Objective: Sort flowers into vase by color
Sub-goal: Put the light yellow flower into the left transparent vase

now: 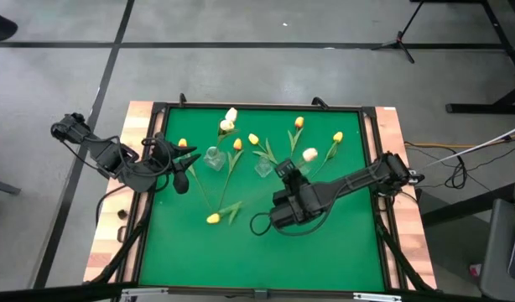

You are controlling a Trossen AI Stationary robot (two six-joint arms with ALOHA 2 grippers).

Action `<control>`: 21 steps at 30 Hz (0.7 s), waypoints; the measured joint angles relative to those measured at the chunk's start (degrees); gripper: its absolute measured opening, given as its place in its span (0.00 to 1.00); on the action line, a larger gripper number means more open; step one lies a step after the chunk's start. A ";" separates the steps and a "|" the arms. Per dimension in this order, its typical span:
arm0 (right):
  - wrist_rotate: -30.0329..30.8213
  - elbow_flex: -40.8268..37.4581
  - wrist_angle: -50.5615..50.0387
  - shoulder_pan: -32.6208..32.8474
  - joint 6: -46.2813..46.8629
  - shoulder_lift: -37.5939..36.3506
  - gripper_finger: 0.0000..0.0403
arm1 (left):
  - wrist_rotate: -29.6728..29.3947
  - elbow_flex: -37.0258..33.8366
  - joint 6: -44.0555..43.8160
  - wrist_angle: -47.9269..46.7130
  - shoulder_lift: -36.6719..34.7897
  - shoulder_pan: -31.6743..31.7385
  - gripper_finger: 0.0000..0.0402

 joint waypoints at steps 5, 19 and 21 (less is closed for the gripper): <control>11.77 0.00 0.02 -0.77 -3.61 0.00 0.01 | -0.04 0.00 -0.03 0.00 0.00 0.01 0.28; 23.14 -0.02 4.13 -0.68 -13.66 0.00 0.01 | -1.38 0.00 -0.05 -0.49 -0.01 0.00 0.28; 25.30 -0.02 6.68 -0.68 -16.78 0.00 0.01 | -2.15 0.00 -0.05 -0.50 -0.02 0.01 0.28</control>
